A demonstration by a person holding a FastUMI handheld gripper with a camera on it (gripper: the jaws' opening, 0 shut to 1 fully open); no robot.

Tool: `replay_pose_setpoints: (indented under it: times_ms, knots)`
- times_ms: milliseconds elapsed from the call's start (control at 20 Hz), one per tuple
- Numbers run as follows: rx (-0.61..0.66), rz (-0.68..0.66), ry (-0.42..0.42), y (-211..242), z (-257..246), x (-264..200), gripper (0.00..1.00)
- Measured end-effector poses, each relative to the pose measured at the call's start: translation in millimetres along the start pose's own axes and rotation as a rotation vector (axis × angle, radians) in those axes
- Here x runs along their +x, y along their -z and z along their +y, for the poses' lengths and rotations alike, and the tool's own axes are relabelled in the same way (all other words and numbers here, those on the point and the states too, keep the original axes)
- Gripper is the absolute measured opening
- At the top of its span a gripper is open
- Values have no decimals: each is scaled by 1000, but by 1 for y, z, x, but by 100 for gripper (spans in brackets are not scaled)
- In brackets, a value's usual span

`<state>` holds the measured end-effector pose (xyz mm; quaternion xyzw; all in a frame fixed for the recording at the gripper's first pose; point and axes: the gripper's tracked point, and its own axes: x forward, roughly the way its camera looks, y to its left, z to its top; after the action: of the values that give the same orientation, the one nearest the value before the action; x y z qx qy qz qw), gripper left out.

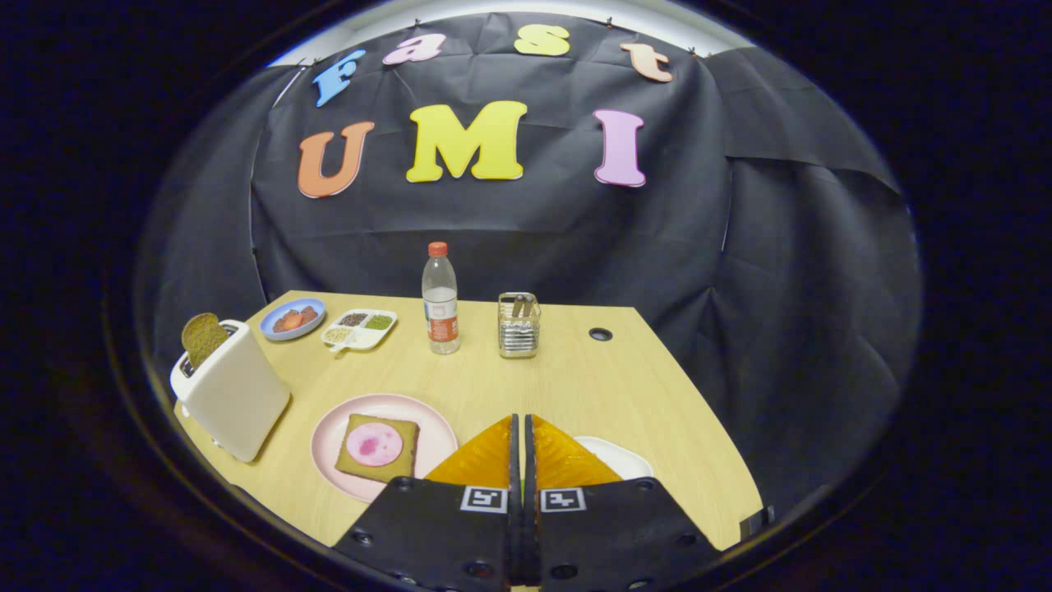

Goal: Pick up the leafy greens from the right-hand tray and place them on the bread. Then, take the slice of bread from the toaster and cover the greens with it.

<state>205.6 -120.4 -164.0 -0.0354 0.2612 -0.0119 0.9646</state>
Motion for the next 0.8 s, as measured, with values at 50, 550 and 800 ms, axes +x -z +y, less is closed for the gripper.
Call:
replay_pose_setpoints:
  times_ms: [50,550,800]
  knots:
    - [2,21,-8,8,4,4,0]
    - [27,151,-46,87,14,4,44]
    - [82,225,-29,136,31,4,87]
